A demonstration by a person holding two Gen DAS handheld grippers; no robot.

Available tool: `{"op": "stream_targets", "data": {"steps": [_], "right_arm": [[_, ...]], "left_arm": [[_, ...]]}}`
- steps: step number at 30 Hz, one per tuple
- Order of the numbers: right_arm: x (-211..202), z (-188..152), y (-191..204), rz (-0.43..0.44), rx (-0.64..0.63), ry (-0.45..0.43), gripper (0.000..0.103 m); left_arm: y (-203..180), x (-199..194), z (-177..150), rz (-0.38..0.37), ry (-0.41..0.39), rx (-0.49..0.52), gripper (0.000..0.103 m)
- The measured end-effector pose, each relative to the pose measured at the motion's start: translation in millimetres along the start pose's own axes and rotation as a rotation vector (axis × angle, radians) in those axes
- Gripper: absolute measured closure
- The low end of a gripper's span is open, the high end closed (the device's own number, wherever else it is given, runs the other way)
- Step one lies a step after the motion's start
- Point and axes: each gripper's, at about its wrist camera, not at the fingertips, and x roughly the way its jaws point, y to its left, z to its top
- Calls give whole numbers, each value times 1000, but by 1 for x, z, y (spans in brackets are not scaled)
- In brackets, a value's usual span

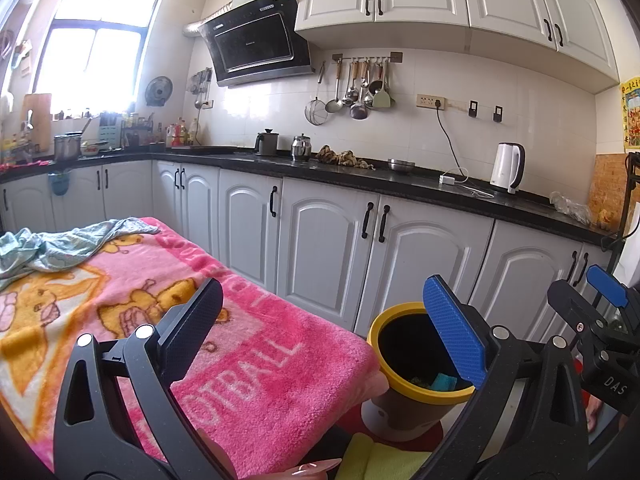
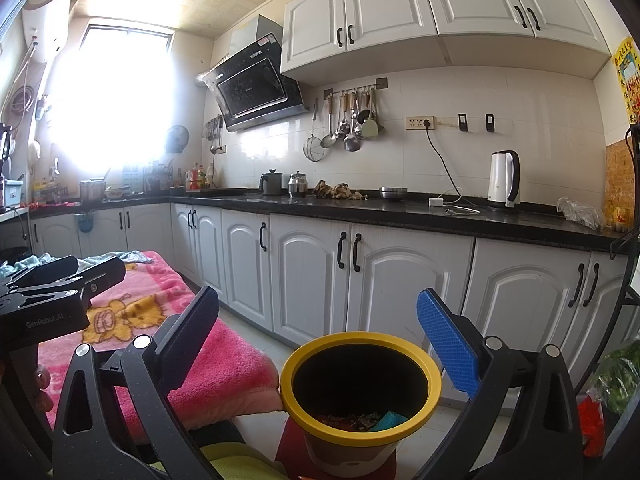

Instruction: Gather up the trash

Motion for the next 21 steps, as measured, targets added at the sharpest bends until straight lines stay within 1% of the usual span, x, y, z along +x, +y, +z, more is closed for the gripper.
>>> {"op": "stream_targets", "data": {"steps": [13, 21], "right_arm": [[2, -1, -1, -2, 1, 4, 6], [8, -5, -5, -8, 2, 19, 6]], "left_arm": [[3, 0, 3, 7, 4, 0, 11], [9, 4, 2, 14, 26, -15, 11]]}}
